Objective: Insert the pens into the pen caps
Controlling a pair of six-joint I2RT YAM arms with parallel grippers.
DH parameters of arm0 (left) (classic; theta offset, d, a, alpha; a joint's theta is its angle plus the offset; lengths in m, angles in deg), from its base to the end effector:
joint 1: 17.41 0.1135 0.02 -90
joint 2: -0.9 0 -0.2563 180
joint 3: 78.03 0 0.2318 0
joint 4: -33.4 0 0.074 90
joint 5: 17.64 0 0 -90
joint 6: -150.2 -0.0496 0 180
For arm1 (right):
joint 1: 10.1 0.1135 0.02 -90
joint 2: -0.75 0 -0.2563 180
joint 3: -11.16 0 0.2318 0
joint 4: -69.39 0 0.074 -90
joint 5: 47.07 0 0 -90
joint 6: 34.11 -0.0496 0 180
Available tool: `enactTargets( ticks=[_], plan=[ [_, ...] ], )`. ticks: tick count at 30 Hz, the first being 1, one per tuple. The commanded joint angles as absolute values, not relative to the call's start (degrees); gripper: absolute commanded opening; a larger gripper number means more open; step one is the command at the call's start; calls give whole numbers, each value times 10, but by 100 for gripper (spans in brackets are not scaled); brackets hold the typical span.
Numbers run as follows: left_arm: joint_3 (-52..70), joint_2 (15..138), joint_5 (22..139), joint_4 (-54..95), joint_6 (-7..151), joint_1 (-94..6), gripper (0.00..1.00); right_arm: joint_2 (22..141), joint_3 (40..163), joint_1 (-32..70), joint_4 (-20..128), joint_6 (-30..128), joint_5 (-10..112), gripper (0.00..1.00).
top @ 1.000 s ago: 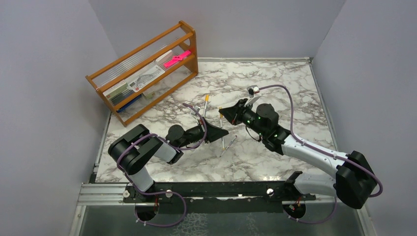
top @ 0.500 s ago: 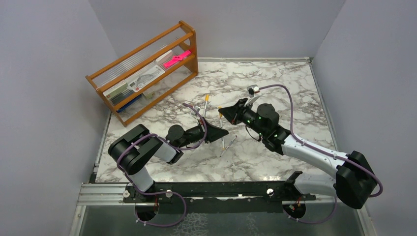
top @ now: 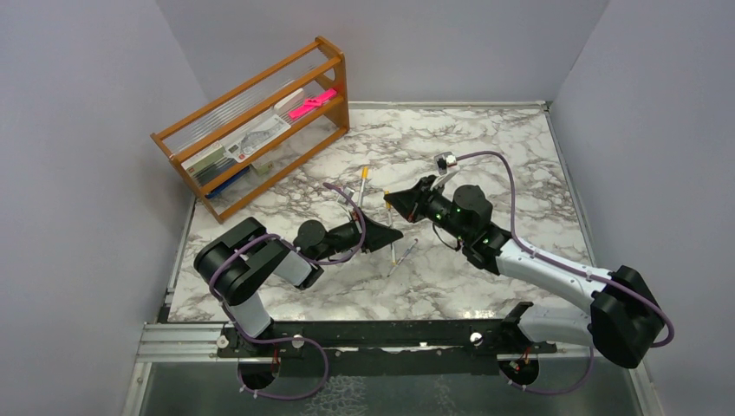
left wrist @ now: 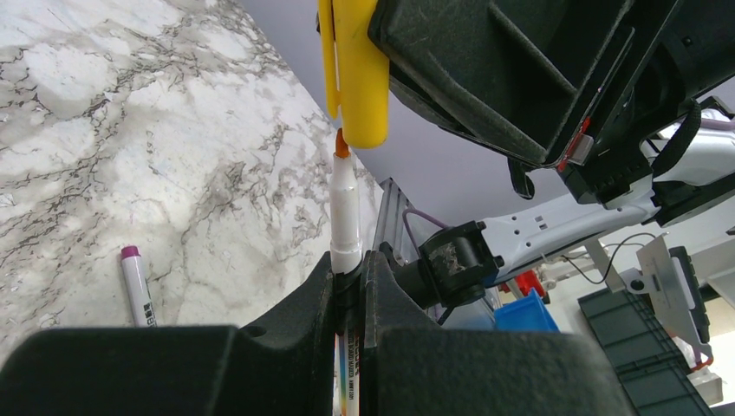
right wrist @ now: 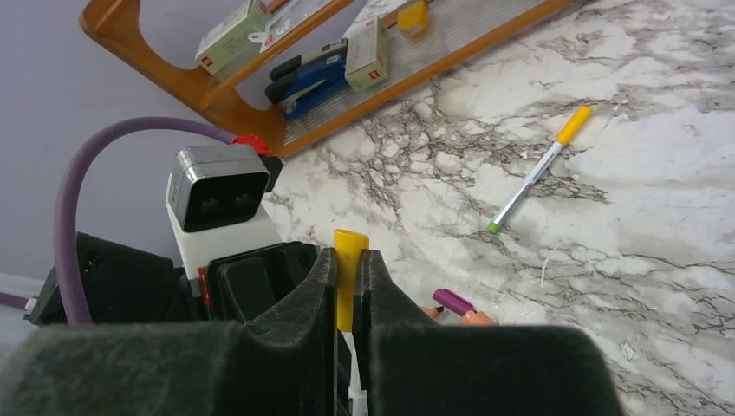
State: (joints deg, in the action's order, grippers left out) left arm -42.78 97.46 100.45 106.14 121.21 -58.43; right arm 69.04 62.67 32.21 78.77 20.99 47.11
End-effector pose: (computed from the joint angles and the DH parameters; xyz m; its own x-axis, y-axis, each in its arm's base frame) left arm 0.1929 -0.1988 0.1881 -0.7386 -0.3803 -0.5567 0.5802 0.0620 -0.8121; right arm 0.1969 0.1841 0.2688 -0.4928 0.3230 -0.8079 -0.5400 0.6146 0.5751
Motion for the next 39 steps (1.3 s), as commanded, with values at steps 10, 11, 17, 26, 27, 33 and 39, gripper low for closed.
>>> enactTargets(
  ticks=[10, 11, 17, 26, 27, 33, 39],
  plan=[
    [-415, 957, 1013, 1167, 1206, -587, 0, 691, 614, 322, 806, 208, 469, 1],
    [-414, 957, 1012, 1167, 1206, -588, 0, 691, 615, 322, 807, 210, 469, 1],
    [-418, 953, 1012, 1162, 1204, -587, 0, 687, 626, 322, 805, 214, 468, 1],
    [-417, 967, 1013, 1177, 1210, -587, 0, 687, 664, 321, 780, 240, 452, 1],
    [-417, 968, 1013, 1178, 1211, -587, 0, 687, 666, 322, 779, 242, 450, 1],
    [-419, 962, 1013, 1178, 1211, -587, 0, 699, 667, 322, 777, 243, 448, 1],
    [-419, 951, 1013, 1175, 1213, -587, 0, 699, 656, 321, 781, 240, 448, 1]
  ],
)
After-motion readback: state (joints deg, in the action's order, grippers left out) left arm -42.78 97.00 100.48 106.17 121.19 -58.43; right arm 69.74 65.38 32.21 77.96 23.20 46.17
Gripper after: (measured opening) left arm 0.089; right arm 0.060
